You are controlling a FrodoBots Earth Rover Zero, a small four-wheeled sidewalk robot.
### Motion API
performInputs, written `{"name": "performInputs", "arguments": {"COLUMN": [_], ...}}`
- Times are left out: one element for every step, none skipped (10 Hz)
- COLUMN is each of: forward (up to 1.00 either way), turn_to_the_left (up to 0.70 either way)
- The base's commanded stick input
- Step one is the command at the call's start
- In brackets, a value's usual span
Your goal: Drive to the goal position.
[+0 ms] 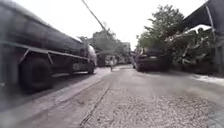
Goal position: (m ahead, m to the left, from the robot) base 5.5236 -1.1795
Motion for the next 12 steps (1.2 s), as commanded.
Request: {"name": "performInputs", "arguments": {"forward": [1.00,1.00,1.00,1.00,1.00,1.00,1.00,1.00,1.00,1.00,1.00,1.00], "turn_to_the_left": [0.00,0.00,0.00,0.00,0.00,0.00,0.00,0.00,0.00,0.00,0.00,0.00]}}
